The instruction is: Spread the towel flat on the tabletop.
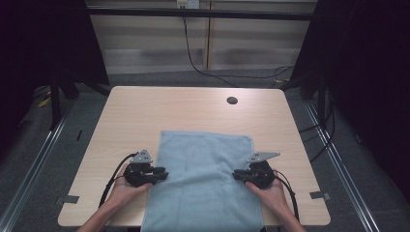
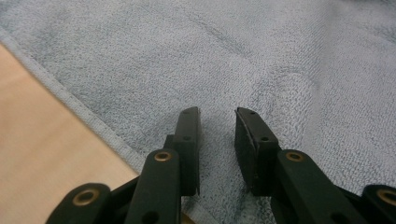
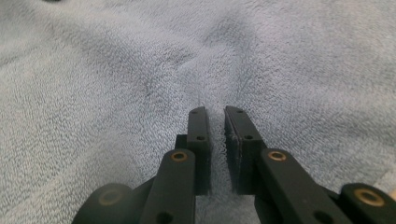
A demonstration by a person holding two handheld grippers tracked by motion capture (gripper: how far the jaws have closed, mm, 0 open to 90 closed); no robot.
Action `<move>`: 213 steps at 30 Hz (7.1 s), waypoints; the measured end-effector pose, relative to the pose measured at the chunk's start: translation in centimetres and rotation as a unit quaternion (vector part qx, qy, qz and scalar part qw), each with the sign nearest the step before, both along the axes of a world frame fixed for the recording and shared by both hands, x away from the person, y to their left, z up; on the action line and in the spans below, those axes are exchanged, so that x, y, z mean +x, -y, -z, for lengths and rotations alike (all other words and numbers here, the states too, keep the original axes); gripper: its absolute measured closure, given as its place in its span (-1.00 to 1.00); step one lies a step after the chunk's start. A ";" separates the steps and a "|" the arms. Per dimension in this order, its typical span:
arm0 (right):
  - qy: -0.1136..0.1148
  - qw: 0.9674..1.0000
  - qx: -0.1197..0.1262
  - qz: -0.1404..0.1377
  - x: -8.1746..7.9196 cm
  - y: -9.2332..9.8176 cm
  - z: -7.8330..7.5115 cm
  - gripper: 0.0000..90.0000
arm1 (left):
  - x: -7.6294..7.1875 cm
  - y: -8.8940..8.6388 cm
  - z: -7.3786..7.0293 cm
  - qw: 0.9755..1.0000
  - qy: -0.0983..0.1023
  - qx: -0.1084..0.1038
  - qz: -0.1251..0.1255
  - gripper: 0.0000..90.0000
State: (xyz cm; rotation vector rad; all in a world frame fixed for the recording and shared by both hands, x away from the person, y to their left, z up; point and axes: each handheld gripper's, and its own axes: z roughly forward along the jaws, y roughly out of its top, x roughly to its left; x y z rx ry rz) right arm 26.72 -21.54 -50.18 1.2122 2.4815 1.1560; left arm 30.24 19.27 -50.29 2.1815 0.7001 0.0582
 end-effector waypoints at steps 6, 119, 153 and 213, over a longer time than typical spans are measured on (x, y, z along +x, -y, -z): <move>-0.027 0.999 0.022 -0.018 -3.1 0.0 -0.3 0.59 | -2.9 -1.0 -0.2 1.000 -0.013 -0.001 0.013 0.55; 0.072 0.990 0.107 0.054 5.6 3.0 -5.3 0.90 | 5.6 0.0 -4.8 0.990 0.048 -0.121 -0.060 0.87; 0.150 0.973 0.158 0.081 12.0 3.8 -14.7 0.92 | 12.1 -1.1 -14.3 0.973 0.104 -0.175 -0.110 0.88; -0.034 0.999 0.009 0.038 -1.6 0.5 -1.0 0.94 | 0.2 -1.4 0.1 0.998 -0.020 -0.025 -0.059 0.89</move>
